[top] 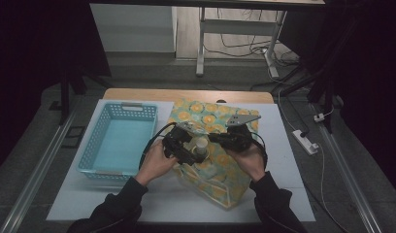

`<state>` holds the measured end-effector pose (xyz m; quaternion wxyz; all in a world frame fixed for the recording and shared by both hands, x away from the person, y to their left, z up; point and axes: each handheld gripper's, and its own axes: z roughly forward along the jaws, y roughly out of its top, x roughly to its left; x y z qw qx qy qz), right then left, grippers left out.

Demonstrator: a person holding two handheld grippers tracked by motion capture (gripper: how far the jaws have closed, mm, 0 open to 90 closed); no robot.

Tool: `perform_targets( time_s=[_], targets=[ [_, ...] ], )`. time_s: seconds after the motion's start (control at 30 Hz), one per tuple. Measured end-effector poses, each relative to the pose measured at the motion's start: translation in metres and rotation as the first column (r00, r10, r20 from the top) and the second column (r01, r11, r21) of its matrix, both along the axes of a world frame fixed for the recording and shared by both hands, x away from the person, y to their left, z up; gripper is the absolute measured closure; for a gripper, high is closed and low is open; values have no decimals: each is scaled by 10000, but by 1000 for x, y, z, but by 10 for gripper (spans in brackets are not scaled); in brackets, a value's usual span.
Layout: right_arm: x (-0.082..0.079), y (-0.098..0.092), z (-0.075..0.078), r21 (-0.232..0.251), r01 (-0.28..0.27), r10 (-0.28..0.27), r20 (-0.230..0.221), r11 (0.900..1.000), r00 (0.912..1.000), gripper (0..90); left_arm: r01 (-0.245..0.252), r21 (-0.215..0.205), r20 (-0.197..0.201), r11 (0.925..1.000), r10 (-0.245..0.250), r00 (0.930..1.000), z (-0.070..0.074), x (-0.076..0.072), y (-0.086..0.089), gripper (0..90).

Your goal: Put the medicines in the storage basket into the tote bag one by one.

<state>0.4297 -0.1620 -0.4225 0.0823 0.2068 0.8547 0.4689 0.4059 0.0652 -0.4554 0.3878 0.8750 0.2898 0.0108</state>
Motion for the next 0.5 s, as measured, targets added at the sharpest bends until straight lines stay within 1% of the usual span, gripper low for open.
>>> perform_targets(
  time_s=[0.03, 0.17, 0.27, 0.5],
  targets=[
    [0, 0, 0, -13, 2, -2, -2, 10000, 10000, 900, 31, -89, 15, 10000, -31, 10000, -1, -2, 1, 0],
    [0, 0, -1, -48, 6, -6, -13, 10000, 10000, 900, 218, -191, -59, 9996, -220, 9997, -3, -6, 2, 0],
    [0, 1, -1, -69, -12, 12, -20, 10000, 10000, 900, 291, -135, -24, 9995, -291, 9996, -5, -11, 2, 2],
    [-1, 2, -2, -67, -36, 36, -29, 10000, 10000, 900, 174, 7, 55, 9998, -174, 9998, -13, -19, 7, 0]
  ],
)
